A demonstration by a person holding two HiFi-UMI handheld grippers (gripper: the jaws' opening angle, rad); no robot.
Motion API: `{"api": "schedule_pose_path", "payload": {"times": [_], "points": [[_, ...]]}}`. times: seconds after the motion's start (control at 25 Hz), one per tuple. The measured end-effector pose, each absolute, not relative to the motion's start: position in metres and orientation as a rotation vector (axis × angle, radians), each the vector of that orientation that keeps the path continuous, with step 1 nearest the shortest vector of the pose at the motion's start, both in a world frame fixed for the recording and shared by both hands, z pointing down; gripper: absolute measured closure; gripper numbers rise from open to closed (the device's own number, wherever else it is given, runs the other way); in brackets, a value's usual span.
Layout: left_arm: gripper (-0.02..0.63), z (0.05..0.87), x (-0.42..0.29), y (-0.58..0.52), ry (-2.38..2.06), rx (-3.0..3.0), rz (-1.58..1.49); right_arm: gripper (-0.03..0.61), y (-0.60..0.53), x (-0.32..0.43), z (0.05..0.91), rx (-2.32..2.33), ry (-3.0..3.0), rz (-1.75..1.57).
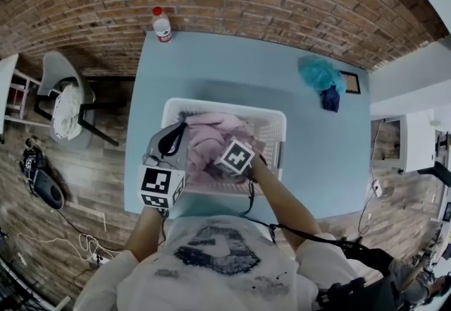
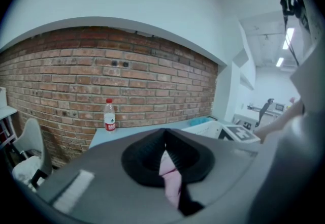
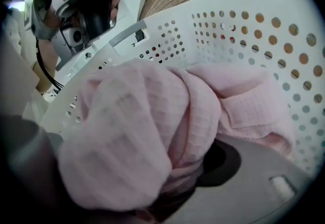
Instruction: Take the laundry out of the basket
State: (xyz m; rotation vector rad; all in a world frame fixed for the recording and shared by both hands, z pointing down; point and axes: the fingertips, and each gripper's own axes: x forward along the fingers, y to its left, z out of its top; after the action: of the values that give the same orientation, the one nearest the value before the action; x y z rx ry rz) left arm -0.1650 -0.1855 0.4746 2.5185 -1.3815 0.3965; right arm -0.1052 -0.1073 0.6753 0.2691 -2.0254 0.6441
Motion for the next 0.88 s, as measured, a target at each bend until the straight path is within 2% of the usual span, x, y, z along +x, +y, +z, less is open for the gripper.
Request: {"api": "schedule_pose_path", "payload": {"times": [0.88], "points": [[0.621, 0.436, -0.203, -0.144, -1.454, 2.586, 0.339, 0.235, -0.125, -0.092, 0.57, 0.731, -2.24, 0.523]]}}
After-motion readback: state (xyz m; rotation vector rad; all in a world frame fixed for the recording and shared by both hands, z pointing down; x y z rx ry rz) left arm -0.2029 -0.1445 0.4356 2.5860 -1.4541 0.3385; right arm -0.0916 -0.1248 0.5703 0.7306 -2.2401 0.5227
